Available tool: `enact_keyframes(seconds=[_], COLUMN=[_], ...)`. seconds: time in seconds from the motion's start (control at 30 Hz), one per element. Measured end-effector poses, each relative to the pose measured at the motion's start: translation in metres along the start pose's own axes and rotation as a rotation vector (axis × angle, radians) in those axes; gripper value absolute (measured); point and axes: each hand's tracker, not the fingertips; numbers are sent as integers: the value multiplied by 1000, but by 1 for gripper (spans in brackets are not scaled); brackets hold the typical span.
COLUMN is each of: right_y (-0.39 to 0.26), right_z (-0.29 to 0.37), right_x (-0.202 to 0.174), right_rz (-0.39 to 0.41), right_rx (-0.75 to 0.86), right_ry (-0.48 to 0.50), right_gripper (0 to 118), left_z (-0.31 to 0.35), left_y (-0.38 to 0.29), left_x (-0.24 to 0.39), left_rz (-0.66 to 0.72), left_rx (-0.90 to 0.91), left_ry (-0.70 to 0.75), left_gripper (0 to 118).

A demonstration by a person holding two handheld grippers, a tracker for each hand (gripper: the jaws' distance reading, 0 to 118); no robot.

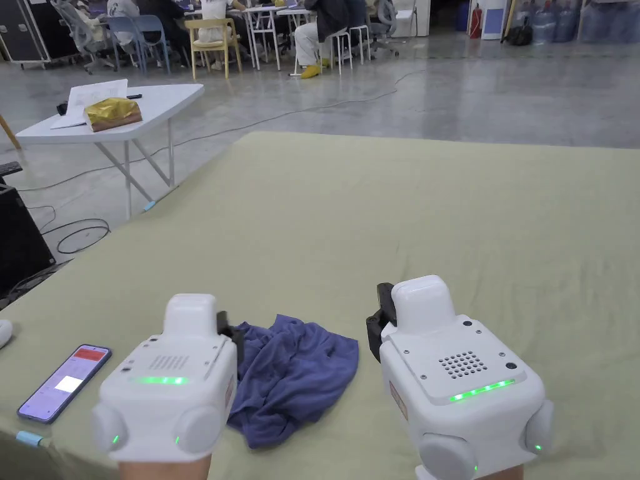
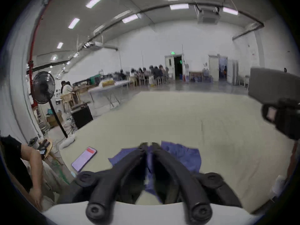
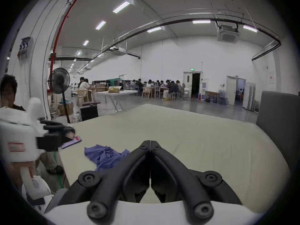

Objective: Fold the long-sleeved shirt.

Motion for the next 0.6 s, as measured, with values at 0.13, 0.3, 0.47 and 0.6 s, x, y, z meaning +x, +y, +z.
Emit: enact_keyframes(seconds=[0.13,0.3,0.47,0.6], right_y=[-6,-20,-30,-34], right_z=[-3,-9,-13,-11], right_x=[5,13,28,40], right_rz=[-11,3,-1,-25], right_rx=[-38,-84,-128,-143], right_ry=[11,3,-33,-56], right_gripper=[3,3,3,3], left_z=[-76,-171,-196,-162], left_y=[0,-32,-51,-20], left_x=[4,20,26,18], left_rz=[37,31,38,47], left_rx=[-314,-541,-561,-424], left_ry=[-159,-127,-145,-219], left_gripper=[118,118,34,23])
